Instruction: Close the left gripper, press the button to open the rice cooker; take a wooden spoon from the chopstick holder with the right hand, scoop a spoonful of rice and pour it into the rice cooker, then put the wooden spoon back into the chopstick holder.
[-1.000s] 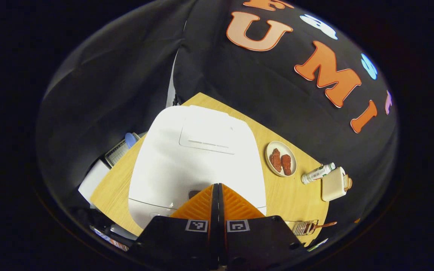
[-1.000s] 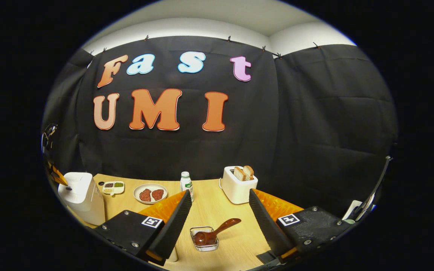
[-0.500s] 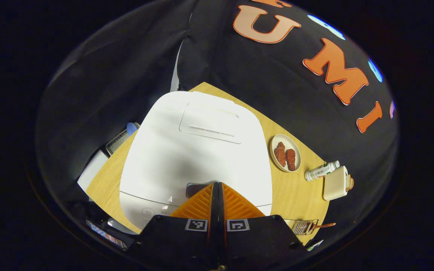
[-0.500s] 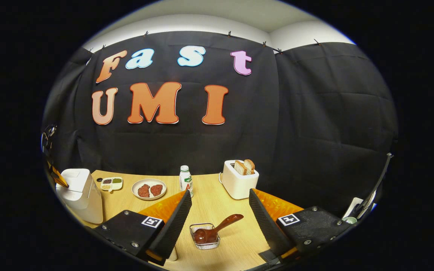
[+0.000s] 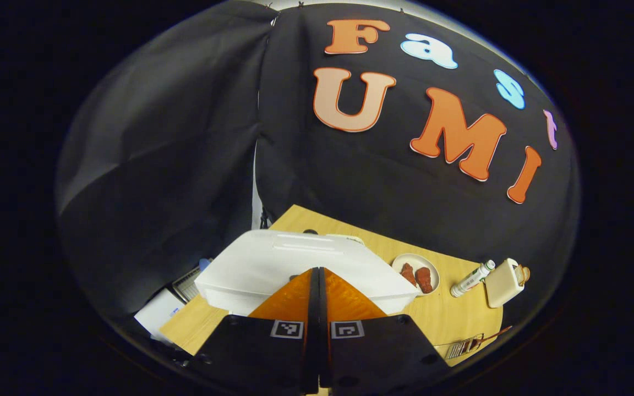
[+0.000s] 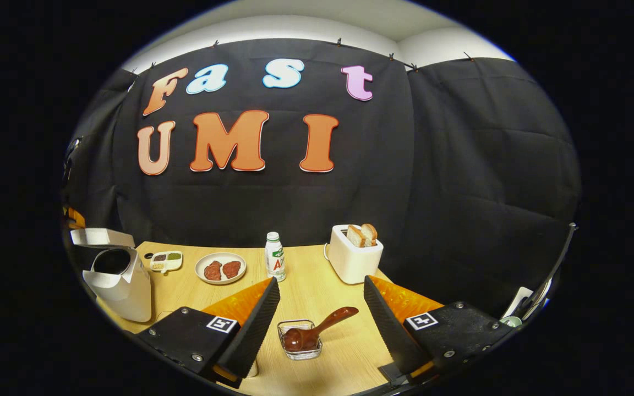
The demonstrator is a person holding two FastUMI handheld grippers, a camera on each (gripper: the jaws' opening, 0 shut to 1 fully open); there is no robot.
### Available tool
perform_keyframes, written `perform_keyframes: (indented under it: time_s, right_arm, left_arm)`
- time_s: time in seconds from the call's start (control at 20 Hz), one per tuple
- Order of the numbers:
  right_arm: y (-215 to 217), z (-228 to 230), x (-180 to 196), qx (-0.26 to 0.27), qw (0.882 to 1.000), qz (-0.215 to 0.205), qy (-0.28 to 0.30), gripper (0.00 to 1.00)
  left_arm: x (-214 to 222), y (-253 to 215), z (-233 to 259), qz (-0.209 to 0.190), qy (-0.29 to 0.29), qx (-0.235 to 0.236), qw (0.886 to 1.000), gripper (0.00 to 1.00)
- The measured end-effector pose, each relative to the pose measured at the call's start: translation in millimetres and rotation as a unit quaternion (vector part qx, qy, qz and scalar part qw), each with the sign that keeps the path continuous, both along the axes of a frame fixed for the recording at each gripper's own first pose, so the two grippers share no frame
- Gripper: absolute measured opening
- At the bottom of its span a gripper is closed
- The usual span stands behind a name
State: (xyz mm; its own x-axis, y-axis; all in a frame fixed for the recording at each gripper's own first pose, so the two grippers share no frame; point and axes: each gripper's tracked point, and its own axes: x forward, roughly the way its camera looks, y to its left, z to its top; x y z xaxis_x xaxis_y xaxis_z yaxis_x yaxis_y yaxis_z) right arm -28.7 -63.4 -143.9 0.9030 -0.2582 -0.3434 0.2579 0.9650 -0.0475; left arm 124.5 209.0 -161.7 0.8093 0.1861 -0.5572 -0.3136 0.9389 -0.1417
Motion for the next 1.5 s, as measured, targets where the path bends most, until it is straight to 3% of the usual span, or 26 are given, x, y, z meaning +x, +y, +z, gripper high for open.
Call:
perform_keyframes:
  time_s: [0.25,0.6,0.8,0.85,0.9,1.0,1.05,1.25,1.3,1.5]
  right_arm:
    - [-0.8,-8.8,-3.9,0.001,1.0,0.011,0.012,0.95]
    - [-1.6,-57.3,-1.2,0.008,0.997,0.034,0.064,0.96]
    - [-6.8,-83.0,9.0,0.036,0.995,0.038,0.088,0.95]
    - [-11.5,-89.3,11.6,0.037,0.994,0.034,0.094,0.95]
    - [-15.8,-96.8,12.3,0.042,0.993,0.031,0.102,0.95]
    - [-16.6,-110.7,12.8,0.059,0.991,0.032,0.118,0.94]
    - [-16.8,-118.2,13.4,0.067,0.989,0.032,0.124,0.94]
    - [-17.9,-142.1,16.4,0.102,0.985,0.027,0.138,0.91]
    - [-20.4,-150.0,15.9,0.103,0.984,0.027,0.144,0.89]
    - [-21.0,-163.1,23.7,0.136,0.981,0.041,0.13,0.84]
  left_arm:
    - [-23.0,-6.8,36.3,-0.007,-0.072,0.033,0.997,0.05]
    - [-78.8,-21.3,88.9,-0.01,-0.135,0.141,0.981,0.05]
    - [-94.7,-51.7,104.6,-0.032,-0.164,0.15,0.974,0.06]
    - [-98.6,-58.6,106.4,-0.035,-0.166,0.152,0.974,0.09]
    - [-102.7,-60.1,107.3,-0.038,-0.163,0.16,0.973,0.26]
    - [-106.2,-67.2,110.6,-0.041,-0.162,0.178,0.97,0.38]
    - [-107.1,-72.7,112.5,-0.041,-0.164,0.181,0.969,0.38]
    - [-115.3,-93.5,113.1,-0.046,-0.157,0.181,0.97,0.81]
    - [-116.7,-96.1,113.1,-0.047,-0.153,0.184,0.97,0.74]
    - [-118.1,-112.7,112.4,-0.049,-0.141,0.197,0.969,0.77]
